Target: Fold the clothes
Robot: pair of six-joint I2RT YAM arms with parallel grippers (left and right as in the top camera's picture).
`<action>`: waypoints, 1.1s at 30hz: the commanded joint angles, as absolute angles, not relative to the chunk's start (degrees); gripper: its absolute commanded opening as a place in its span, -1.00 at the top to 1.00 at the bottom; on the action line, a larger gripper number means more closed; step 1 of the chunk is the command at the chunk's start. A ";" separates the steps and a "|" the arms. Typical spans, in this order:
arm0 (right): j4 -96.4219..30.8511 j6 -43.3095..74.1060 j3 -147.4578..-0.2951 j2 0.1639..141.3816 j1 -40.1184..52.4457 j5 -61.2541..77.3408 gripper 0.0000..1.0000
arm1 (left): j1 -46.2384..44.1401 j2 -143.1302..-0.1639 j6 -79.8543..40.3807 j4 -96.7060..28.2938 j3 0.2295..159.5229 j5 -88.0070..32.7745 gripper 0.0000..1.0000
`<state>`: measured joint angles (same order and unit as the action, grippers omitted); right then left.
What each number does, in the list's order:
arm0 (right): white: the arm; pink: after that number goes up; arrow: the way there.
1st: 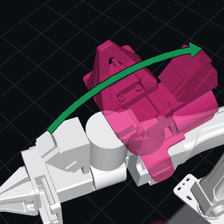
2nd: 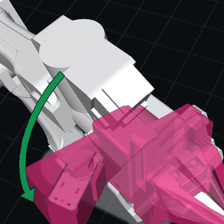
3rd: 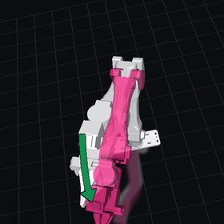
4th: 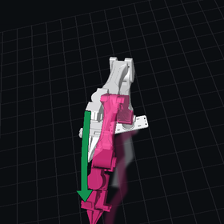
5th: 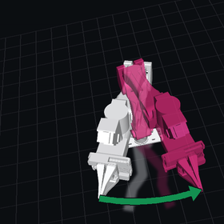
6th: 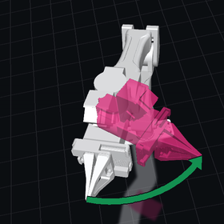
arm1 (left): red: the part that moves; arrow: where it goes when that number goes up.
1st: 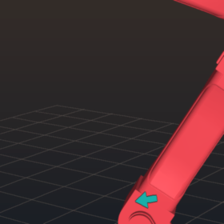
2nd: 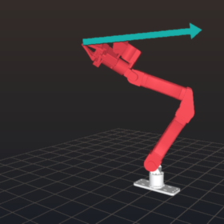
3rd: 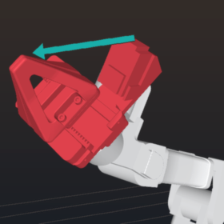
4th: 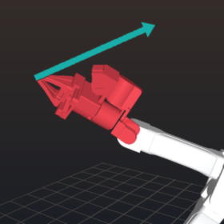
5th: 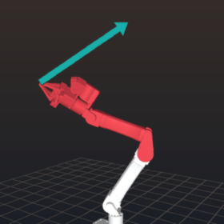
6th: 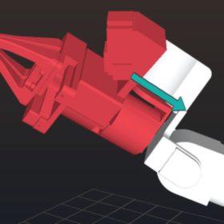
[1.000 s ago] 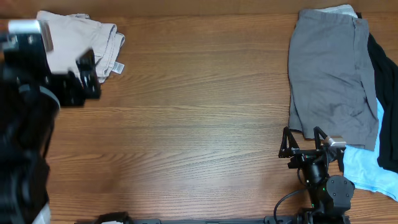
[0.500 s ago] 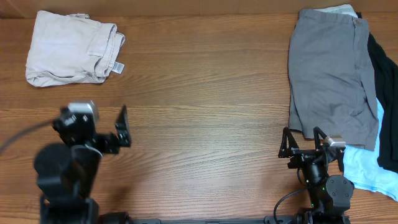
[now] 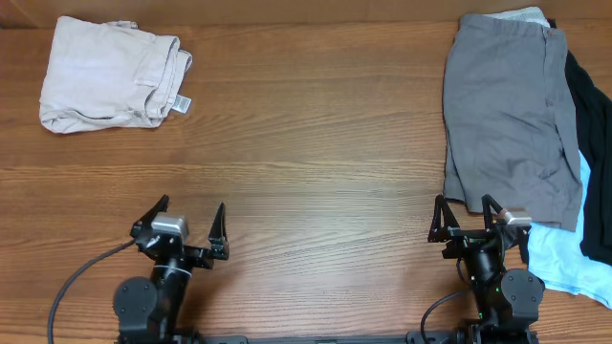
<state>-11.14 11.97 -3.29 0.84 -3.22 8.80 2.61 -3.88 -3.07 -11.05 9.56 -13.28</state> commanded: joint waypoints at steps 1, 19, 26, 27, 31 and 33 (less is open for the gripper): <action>-10.57 11.94 -3.27 0.16 -2.85 9.08 -1.00 | 1.72 -0.10 -4.36 -8.03 5.41 -11.44 -1.00; -10.57 11.94 -3.27 0.16 -2.85 9.08 -1.00 | 1.85 -0.25 -4.73 -3.40 0.27 -9.91 -1.00; -10.57 11.94 -3.27 0.16 -2.85 9.08 -1.00 | 1.85 -0.25 -4.73 -3.40 0.27 -9.91 -1.00; -10.57 11.94 -3.27 0.16 -2.85 9.08 -1.00 | 1.85 -0.25 -4.73 -3.40 0.27 -9.91 -1.00; -10.59 11.94 -3.27 0.16 -2.85 9.08 -1.00 | 1.85 -0.25 -4.73 -3.38 0.27 -9.91 -1.00; -10.57 11.94 -3.27 0.16 -2.85 9.08 -1.00 | 1.85 -0.25 -4.73 -3.38 0.27 -9.91 -1.00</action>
